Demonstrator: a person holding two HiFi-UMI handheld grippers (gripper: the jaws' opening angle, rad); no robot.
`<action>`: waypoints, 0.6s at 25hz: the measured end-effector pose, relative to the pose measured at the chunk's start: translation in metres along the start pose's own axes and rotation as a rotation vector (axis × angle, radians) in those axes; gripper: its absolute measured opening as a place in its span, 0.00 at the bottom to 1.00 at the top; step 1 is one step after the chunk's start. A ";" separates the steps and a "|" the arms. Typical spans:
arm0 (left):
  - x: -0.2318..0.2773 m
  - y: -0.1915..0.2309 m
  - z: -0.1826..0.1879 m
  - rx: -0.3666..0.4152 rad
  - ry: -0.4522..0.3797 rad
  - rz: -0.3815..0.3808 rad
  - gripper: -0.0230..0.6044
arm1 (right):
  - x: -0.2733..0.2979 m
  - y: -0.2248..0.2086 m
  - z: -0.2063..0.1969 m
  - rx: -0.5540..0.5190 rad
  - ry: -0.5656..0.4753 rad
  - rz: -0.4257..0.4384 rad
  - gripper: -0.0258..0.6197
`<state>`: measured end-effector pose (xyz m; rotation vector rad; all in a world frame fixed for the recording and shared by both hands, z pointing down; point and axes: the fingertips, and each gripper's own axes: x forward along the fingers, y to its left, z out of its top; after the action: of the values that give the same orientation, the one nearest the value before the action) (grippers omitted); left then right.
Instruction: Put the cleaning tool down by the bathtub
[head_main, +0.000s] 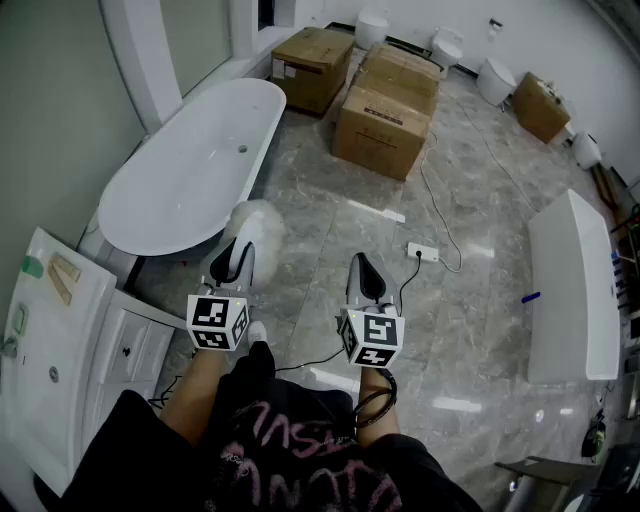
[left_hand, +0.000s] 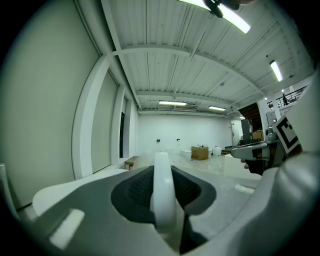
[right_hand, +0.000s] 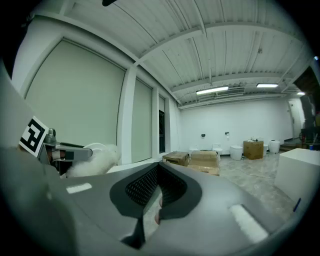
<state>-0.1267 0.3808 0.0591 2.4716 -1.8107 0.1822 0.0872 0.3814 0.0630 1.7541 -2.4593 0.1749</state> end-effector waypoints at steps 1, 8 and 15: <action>0.000 0.001 0.001 0.007 -0.002 -0.002 0.18 | 0.001 0.001 0.000 -0.005 0.000 0.001 0.06; 0.003 0.006 0.000 0.027 0.002 -0.008 0.18 | 0.008 0.006 -0.002 -0.014 0.005 0.001 0.06; 0.005 0.013 -0.006 0.010 0.012 -0.010 0.18 | 0.012 0.012 -0.004 -0.016 -0.004 0.006 0.06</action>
<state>-0.1378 0.3733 0.0656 2.4797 -1.7973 0.2059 0.0724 0.3743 0.0684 1.7422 -2.4619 0.1527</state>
